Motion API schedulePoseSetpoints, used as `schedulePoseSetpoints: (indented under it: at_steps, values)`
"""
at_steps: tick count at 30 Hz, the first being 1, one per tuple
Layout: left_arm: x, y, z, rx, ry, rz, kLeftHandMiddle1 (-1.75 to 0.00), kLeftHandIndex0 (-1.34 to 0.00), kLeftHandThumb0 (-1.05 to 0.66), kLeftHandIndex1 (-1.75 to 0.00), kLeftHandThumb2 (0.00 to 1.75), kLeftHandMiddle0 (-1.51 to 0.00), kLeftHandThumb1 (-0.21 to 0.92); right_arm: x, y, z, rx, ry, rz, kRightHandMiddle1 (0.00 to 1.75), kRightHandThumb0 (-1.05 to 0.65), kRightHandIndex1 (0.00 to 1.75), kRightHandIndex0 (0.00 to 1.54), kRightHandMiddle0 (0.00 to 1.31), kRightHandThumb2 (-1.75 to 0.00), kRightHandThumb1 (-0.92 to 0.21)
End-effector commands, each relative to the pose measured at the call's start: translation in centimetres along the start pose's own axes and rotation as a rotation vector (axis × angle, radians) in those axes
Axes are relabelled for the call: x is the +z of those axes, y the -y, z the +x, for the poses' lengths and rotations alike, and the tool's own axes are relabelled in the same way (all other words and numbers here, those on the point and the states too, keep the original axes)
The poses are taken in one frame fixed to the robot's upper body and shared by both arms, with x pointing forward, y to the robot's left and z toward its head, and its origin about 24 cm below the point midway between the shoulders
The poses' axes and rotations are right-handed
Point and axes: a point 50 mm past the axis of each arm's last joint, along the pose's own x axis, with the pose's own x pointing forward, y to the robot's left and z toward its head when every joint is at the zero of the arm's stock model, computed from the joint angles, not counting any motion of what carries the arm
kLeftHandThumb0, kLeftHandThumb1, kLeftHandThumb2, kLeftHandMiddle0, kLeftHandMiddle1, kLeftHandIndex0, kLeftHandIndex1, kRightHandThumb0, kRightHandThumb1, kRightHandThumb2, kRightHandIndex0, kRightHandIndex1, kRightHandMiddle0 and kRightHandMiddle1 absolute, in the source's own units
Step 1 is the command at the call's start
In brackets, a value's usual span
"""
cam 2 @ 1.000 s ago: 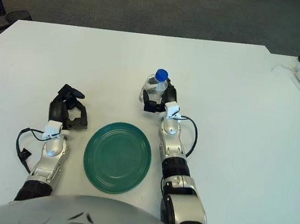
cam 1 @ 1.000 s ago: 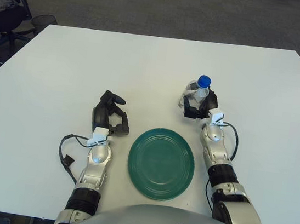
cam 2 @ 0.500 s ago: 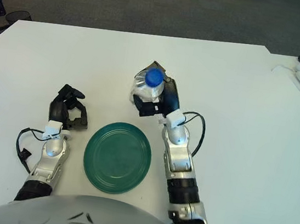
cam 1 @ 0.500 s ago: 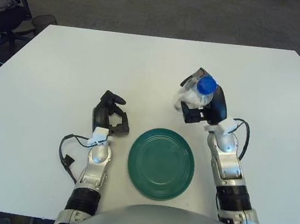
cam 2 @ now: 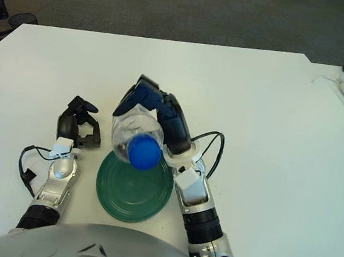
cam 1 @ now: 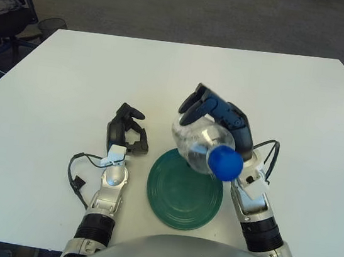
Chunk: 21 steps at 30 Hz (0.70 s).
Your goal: Put the bottle into the plate.
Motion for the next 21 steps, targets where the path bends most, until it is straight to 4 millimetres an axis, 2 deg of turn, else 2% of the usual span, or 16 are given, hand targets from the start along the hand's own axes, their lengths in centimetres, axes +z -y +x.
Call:
schedulePoseSetpoints:
  at_steps: [1, 9, 21]
  values:
    - [-2.0, -0.7, -1.7, -0.01, -0.09, 0.054, -1.75, -0.69, 0.0, -1.74, 1.75, -0.88, -0.06, -0.4, -0.4, -1.0, 0.136, -0.074, 0.056, 1.75, -0.09, 1.75, 1.19, 0.94, -1.32, -0.32]
    - [-2.1, -0.7, -1.6, -0.006, -0.095, 0.064, -1.75, -0.68, 0.0, -1.75, 1.75, -0.88, -0.06, -1.5, -0.6, -1.1, 0.352, -0.167, -0.042, 1.75, -0.09, 1.75, 1.19, 0.93, -1.29, -0.3]
    - [-2.1, -0.5, -1.6, -0.005, -0.087, 0.052, -1.75, -0.71, 0.0, -1.72, 1.75, -0.88, -0.07, -3.4, -0.2, -1.3, 0.469, -0.317, -0.168, 1.75, -0.07, 1.75, 1.19, 0.95, -1.3, -0.29]
